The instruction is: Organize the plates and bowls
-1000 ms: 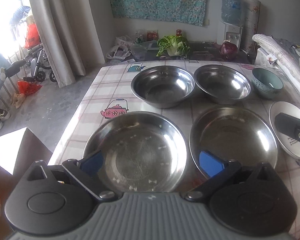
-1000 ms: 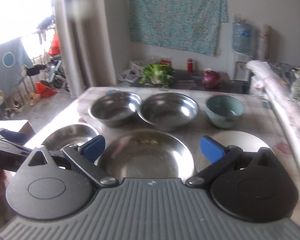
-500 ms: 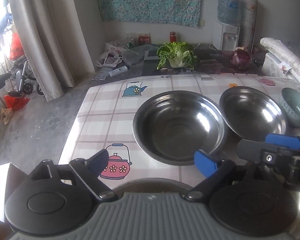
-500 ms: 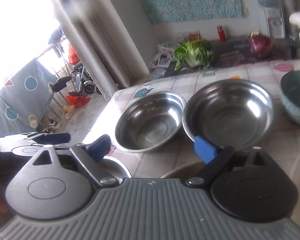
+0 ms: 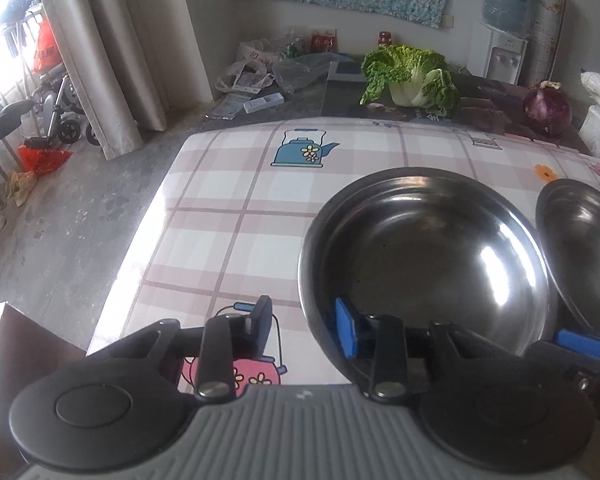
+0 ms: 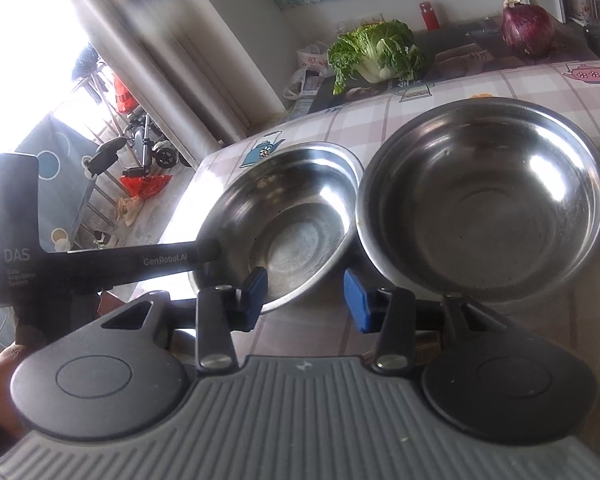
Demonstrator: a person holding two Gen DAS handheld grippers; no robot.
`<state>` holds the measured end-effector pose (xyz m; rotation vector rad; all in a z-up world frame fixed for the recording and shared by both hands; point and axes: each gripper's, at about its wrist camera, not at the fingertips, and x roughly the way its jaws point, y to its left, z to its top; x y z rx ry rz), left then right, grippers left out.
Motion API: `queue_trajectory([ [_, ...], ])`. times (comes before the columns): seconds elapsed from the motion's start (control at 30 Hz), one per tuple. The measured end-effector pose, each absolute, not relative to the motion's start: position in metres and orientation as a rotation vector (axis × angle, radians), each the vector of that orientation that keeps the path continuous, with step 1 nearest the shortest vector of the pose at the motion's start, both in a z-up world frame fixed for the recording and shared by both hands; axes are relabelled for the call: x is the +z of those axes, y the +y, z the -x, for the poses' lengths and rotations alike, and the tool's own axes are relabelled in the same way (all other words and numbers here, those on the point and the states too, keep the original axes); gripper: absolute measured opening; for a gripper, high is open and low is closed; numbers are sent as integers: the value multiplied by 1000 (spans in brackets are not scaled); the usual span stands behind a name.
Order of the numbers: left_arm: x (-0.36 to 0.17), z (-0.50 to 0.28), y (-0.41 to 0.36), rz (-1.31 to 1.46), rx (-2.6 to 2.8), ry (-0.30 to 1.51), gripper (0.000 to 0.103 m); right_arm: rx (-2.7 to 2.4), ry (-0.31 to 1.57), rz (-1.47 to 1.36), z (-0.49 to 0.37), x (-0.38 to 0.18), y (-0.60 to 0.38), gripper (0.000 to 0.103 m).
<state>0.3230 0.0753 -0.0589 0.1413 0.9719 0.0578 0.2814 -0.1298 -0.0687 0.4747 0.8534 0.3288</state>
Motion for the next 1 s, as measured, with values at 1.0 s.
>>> queue_trajectory([
  [1.0,-59,-354,119,21,92,1024,33,381,908,-401,-321,-81,-90,14],
])
